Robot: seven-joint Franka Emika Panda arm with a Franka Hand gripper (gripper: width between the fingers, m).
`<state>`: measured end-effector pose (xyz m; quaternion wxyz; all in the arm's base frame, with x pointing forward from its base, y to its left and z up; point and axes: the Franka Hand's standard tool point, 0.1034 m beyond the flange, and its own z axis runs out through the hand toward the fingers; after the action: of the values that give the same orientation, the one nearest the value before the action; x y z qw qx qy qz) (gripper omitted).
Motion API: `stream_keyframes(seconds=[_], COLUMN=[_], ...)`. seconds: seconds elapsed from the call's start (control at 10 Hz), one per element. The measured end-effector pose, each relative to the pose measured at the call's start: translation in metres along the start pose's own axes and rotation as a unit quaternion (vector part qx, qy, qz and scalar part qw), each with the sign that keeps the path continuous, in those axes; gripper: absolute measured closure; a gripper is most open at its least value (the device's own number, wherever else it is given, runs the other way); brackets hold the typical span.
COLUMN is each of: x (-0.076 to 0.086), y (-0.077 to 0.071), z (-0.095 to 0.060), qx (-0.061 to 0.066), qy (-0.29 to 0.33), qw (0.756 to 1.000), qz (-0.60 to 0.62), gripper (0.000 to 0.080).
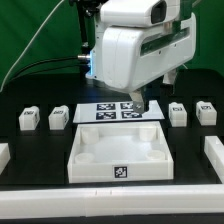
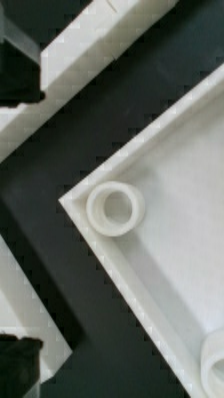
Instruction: Assemble one leg
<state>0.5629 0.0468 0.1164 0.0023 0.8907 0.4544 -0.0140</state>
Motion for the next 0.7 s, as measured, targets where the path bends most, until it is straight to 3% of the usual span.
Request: stream_keyframes(seconds=[0.7], x=[-0.0002], y=[-0.0003], z=[0.001], qx=[0.001], qy=[0.0], qw=[1.0], qz=[0.0], gripper=[0.015])
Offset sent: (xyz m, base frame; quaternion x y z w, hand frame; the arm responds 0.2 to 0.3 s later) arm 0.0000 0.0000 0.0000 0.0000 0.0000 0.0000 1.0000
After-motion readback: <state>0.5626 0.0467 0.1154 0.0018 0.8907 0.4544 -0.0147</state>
